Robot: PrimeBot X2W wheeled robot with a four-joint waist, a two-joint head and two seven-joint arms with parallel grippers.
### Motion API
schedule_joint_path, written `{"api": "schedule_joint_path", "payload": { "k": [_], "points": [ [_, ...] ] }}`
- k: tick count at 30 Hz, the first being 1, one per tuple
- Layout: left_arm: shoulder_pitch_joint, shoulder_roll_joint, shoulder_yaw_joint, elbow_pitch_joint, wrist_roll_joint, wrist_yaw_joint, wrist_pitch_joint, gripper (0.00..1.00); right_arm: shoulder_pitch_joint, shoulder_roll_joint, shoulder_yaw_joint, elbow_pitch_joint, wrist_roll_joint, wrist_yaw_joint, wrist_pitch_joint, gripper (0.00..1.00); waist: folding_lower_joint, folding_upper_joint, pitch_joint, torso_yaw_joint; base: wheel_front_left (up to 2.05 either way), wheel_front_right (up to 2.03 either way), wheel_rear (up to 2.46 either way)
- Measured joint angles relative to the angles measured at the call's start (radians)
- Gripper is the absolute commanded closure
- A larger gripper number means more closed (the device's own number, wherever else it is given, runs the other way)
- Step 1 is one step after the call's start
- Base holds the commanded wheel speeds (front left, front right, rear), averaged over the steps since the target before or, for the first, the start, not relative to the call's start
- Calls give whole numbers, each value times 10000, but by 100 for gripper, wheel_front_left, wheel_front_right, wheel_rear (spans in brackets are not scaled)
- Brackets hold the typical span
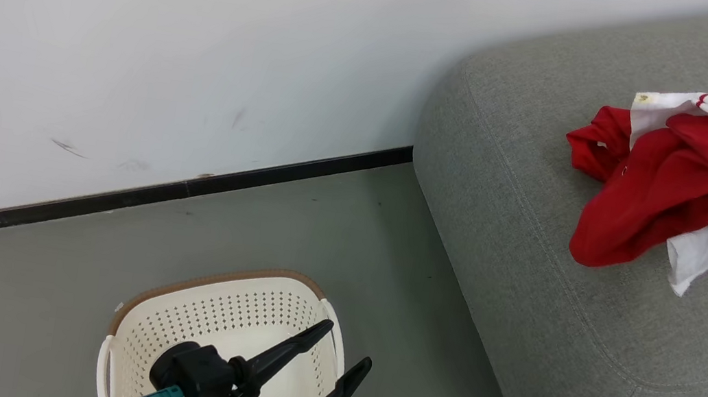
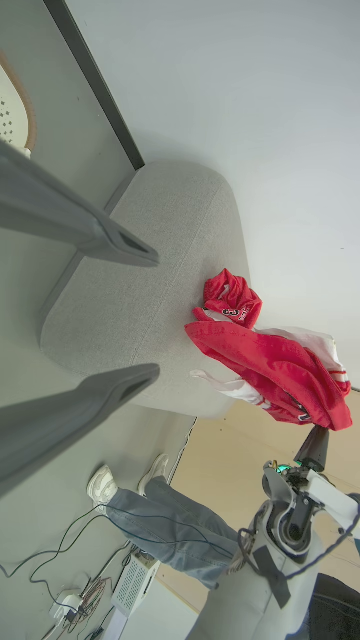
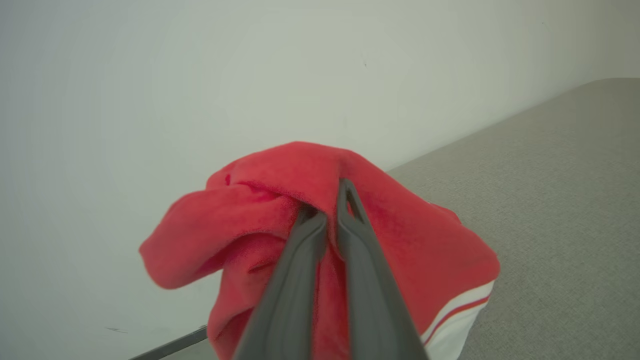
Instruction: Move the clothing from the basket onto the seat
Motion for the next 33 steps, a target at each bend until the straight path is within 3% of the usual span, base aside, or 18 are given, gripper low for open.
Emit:
{"api": "schedule_joint_path", "payload": {
  "k": [10, 33],
  "points": [
    [-2, 105, -38, -33, 0, 0, 88, 0, -1562, -500, -828, 1168, -82, 0, 1034, 100, 0, 0, 211, 183, 0, 0, 0],
    [-17, 508, 15, -512, -2, 2, 454, 0, -4029, -807, -1929, 2357, -736, 0, 1676, 100, 0, 0, 1345, 687, 0, 0, 0]
  ]
}}
